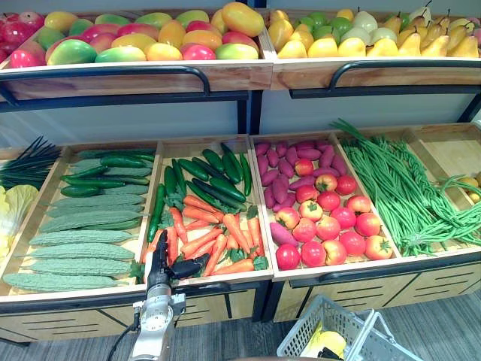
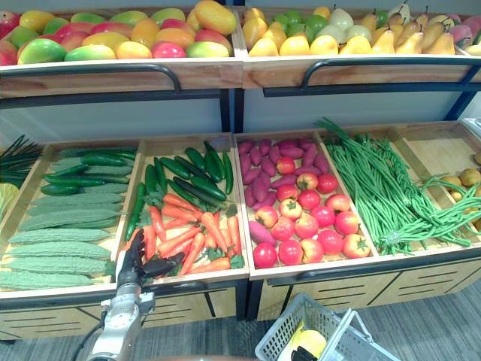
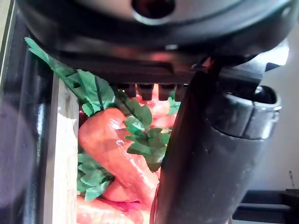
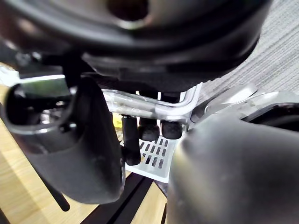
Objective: Pick vegetable in the basket
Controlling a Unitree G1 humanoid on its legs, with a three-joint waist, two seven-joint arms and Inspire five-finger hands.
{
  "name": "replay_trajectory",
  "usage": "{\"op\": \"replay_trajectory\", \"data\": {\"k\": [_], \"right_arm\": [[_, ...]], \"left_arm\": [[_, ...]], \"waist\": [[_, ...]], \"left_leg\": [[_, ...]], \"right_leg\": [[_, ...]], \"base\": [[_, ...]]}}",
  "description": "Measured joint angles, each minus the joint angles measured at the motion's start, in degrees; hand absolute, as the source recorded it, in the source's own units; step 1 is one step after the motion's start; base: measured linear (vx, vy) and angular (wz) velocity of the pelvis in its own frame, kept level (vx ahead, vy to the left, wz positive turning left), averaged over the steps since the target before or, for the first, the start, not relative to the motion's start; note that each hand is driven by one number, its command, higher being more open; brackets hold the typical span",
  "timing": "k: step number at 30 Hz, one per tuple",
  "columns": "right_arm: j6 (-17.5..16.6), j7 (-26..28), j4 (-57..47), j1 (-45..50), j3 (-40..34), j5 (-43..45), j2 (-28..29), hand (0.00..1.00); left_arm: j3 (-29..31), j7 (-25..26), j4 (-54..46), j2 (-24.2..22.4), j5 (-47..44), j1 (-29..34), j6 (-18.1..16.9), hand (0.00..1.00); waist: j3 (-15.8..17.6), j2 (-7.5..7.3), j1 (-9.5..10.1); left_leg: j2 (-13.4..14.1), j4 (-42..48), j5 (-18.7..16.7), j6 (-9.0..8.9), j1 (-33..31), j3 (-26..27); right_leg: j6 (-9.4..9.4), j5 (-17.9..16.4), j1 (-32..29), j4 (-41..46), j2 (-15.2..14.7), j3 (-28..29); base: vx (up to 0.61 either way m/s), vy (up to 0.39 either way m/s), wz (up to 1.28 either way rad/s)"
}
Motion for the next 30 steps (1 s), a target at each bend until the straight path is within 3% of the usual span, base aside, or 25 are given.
{"op": "replay_trajectory", "data": {"k": [7, 10, 13, 18, 20, 26, 30], "right_arm": [[-0.1, -0.5, 1.0, -0.4, 0.0, 0.0, -0.2, 0.00], [-0.1, -0.7, 1.0, -0.5, 0.0, 0.1, -0.3, 0.00], [0.6, -0.7, 1.1, -0.9, 0.0, 0.1, -0.6, 0.00], [2.8, -0.7, 1.2, -1.9, 0.2, 0.0, -1.7, 0.00], [3.3, -0.7, 1.2, -2.1, 0.6, 0.0, -2.1, 0.00], [3.6, -0.7, 1.1, -2.9, 1.9, 0.0, -2.7, 0.00], [3.6, -0.7, 1.0, -2.9, 1.9, 0.0, -2.8, 0.00]], "left_arm": [[-0.3, 1.0, 2.0, -1.1, 2.7, -0.8, -0.2, 1.00], [-0.3, 0.5, 2.1, -1.0, 3.6, -1.3, 1.5, 1.00], [-1.0, -4.0, 0.0, 1.9, 3.5, -2.2, 6.6, 1.00], [-2.3, -17.5, -4.9, 10.0, 3.1, -5.8, 23.4, 1.00], [-2.2, -21.9, -4.9, 12.4, 2.1, -7.5, 27.7, 1.00], [-0.2, -32.4, -4.5, 18.6, -2.3, -9.4, 33.6, 1.00], [0.3, -36.4, -4.5, 20.8, -3.6, -10.0, 35.0, 1.00]], "waist": [[0.0, 0.02, -0.04], [0.0, 0.09, -0.05], [0.0, 0.37, -0.08], [-0.1, 0.91, -0.34], [-0.2, 1.11, -0.44], [0.2, 1.76, -1.30], [0.9, 1.75, -1.34]], "left_leg": [[-0.1, 0.0, 0.0, 0.01, 0.2, -0.1], [-0.1, 0.0, 0.0, 0.01, 0.2, -0.1], [-0.1, 0.0, 0.0, 0.01, 0.2, 0.0], [0.0, 0.0, -0.1, -0.04, 0.2, 0.3], [0.1, 0.0, -0.2, -0.12, 0.3, 0.5], [0.4, 0.0, -0.6, -0.42, 0.8, 1.6], [0.4, 0.0, -1.0, -0.58, 1.3, 2.0]], "right_leg": [[-0.03, -0.1, 0.1, 0.1, -0.1, -0.1], [0.00, -0.1, 0.1, 0.1, -0.1, -0.1], [0.00, -0.1, 0.1, 0.1, -0.1, -0.1], [0.00, -0.1, 0.1, 0.0, 0.0, 0.2], [0.00, -0.1, 0.1, 0.0, 0.0, 0.4], [-0.02, -0.1, 0.2, -0.3, 0.1, 1.3], [-0.02, -0.1, 0.9, -0.6, 0.1, 1.7]], "base": [[-0.03, -0.022, 0.00], [-0.02, -0.018, 0.00], [0.00, 0.000, 0.00], [-0.01, -0.010, -0.02], [0.00, 0.000, -0.05], [-0.01, -0.013, -0.08], [0.00, -0.039, -0.06]]}}
